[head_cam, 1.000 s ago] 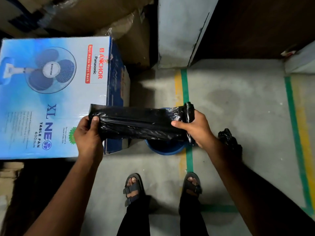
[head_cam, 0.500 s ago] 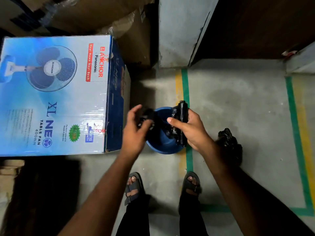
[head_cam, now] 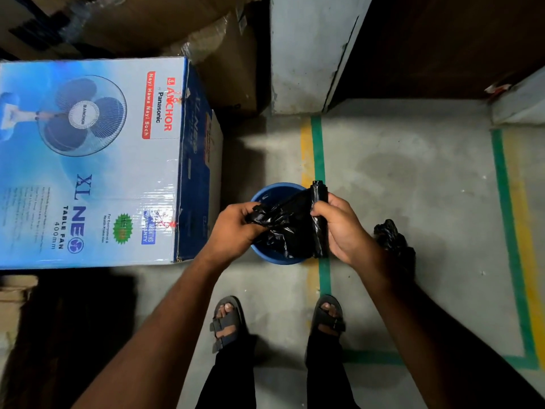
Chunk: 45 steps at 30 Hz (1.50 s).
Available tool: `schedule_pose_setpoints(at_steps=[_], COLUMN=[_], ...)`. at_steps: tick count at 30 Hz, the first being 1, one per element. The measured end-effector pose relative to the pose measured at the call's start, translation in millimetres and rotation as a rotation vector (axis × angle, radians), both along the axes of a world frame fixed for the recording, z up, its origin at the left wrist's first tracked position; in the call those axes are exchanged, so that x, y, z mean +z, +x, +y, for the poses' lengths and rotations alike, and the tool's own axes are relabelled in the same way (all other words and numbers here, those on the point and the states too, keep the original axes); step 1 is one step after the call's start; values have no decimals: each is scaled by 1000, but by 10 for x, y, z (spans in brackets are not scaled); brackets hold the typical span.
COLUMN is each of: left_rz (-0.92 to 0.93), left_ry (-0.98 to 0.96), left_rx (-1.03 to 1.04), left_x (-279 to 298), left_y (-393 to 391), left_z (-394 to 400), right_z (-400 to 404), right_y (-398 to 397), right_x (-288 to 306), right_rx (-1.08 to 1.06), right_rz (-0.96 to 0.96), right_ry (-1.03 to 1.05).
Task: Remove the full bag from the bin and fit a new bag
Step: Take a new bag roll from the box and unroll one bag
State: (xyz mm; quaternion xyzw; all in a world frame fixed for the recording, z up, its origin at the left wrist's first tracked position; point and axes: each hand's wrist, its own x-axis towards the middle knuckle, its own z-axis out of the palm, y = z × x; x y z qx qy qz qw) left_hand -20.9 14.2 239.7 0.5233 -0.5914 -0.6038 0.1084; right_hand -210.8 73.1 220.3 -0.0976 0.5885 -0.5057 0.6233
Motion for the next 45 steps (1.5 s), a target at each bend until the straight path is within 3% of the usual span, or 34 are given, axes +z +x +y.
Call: schedule_pose_setpoints(at_steps=[2, 6, 11, 15, 20, 30, 37, 42, 45], left_rz=[13, 12, 17, -23, 3, -55, -190, -126, -91], left_ry=[0, -35, -70, -97, -65, -54, -57, -55, -36], left_rx=[-3, 21, 156, 126, 234, 240, 185, 79, 56], left_x=[-24, -14, -8, -26, -56, -101, -288, -269, -373], left_y=[11, 44, 190, 203, 322, 519, 670, 658, 727], left_z=[10, 43, -6, -11, -10, 10, 170, 387, 459], right_z=[7, 37, 37, 7, 42, 45, -116, -525, -831], right_y=[26, -51, -268, -234, -335, -572, -488, 186, 942], right_x=[7, 14, 3, -8, -28, 31, 401, 847, 775], right_rx=[1, 110, 92, -34, 42, -138, -123, 76, 295], right_rz=[19, 287, 219, 223, 502, 340, 517, 288, 209], right_ry=[3, -17, 19, 40, 76, 135, 49, -69, -45])
